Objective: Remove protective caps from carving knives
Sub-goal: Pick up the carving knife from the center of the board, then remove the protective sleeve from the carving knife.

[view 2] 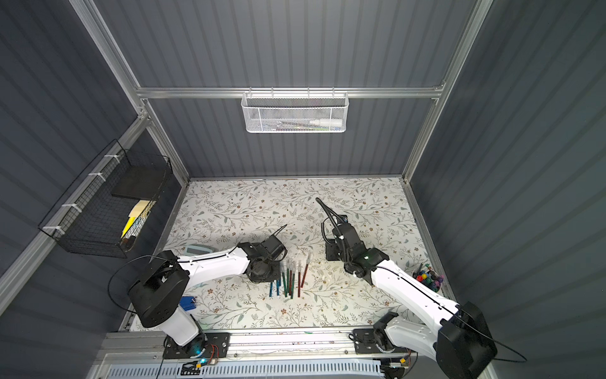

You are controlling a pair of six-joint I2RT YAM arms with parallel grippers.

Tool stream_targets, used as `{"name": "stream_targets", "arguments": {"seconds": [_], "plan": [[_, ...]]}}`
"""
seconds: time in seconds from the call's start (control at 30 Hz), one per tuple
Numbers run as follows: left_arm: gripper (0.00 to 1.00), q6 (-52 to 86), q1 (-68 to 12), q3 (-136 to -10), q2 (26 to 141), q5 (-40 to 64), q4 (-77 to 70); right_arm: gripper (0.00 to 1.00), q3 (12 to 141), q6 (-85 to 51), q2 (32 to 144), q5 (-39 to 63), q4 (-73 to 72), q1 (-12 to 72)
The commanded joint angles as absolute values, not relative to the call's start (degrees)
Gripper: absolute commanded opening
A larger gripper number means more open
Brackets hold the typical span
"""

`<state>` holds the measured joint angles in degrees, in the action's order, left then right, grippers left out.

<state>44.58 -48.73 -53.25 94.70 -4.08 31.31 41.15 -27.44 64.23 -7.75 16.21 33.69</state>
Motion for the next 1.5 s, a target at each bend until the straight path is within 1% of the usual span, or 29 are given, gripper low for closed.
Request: {"name": "stream_targets", "arguments": {"seconds": [0.0,0.23,0.5,0.63,0.77,0.87,1.1,1.2,1.27,1.37,1.47], "plan": [[0.0,40.95,-48.99,-50.79,93.45,-6.19,33.46,0.43,40.57,-28.66,64.08,-7.71,15.32,34.01],[0.0,36.13,-48.99,-50.01,88.16,-8.35,33.04,0.43,40.98,-28.99,64.95,-6.84,14.88,33.99],[0.0,31.79,-49.03,-49.92,81.46,-6.8,29.23,0.43,41.07,-29.84,65.33,-2.5,12.83,33.94],[0.0,29.96,-48.99,-50.62,78.99,-4.51,26.45,0.48,41.18,-30.26,64.14,1.91,10.16,34.01],[0.0,28.14,-48.96,-51.39,78.39,0.55,22.64,0.54,41.63,-30.94,63.28,7.5,6.77,33.97],[0.0,27.22,-49.01,-51.99,78.4,3.21,20.25,0.54,42.93,-32.04,63.67,10.84,6.15,34.01],[0.0,25.08,-48.98,-53.17,78.75,4.5,19.55,0.54,43.77,-33.8,65.33,15.49,3.81,34.0],[0.0,24.49,-49.01,-53.69,78.6,4.74,19.35,0.59,43.92,-35.27,66.63,17.49,2.25,33.97],[0.0,24.35,-49.02,-53.78,78.39,4.9,18.72,0.64,44.11,-36.22,67.76,21.41,0.97,33.96],[0.0,24.21,-48.99,-53.85,78.22,5.67,18.11,0.67,44.76,-37.58,69.12,23.22,-0.5,33.96],[0.0,24.17,-48.96,-54.13,77.92,6.06,18.05,0.7,46.07,-38.07,73.0,24.62,-1.04,34.0]]}}
